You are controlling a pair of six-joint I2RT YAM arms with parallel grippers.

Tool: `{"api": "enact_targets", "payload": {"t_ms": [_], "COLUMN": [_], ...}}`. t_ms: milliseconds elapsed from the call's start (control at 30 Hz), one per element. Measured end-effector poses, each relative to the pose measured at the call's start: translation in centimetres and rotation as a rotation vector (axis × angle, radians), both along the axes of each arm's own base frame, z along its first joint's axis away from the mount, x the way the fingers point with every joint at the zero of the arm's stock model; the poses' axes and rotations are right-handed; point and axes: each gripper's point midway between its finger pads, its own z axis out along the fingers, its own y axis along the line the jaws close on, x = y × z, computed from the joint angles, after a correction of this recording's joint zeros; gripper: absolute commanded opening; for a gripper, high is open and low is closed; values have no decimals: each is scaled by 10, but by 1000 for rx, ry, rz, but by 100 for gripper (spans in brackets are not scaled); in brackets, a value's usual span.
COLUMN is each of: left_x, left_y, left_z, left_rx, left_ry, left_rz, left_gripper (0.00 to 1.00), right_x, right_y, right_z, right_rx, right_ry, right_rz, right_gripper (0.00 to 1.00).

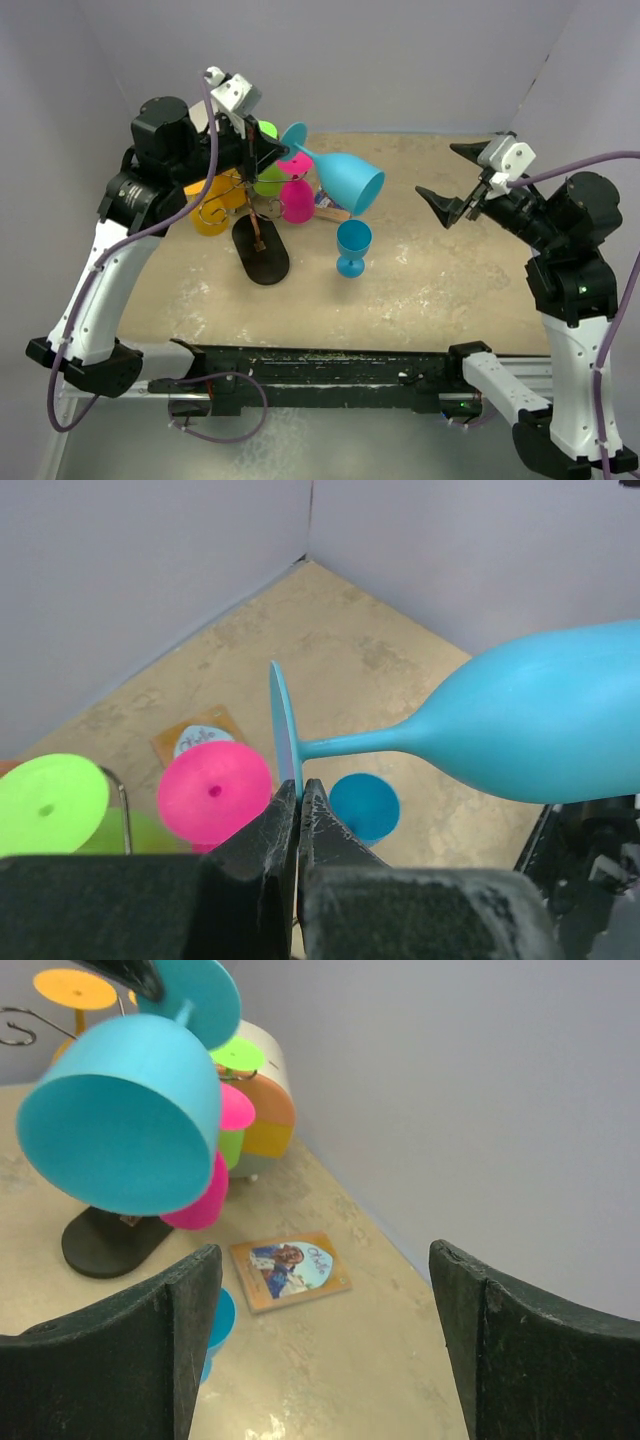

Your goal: Place the wine glass upside down on the wine glass rack

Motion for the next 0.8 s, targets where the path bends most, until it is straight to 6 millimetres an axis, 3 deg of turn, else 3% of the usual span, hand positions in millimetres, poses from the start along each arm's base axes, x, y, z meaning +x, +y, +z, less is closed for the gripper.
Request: {"api": "enact_targets", "payload": {"t_ms": [233,400,633,800], "left_x": [-19,-35,-47,-61], "left_y": [29,41,45,38], "left_z": [0,1,-18,-29], "left_rx": [191,305,398,449], "left_ry": [-166,-249,-243,-249], "left_rz": [12,-34,-99,-171], "left_gripper": [0,0,0,0], "right_x": [8,27,46,51], "right_y": [-11,-20,-29,-30], "right_z": [-34,-79,-138,-167], "right_rx": [-48,-116,-194,-203], "right_ry": [54,113,206,239], "right_rz": [-57,-116,-162,-172], "right_gripper": [88,90,91,91]}}
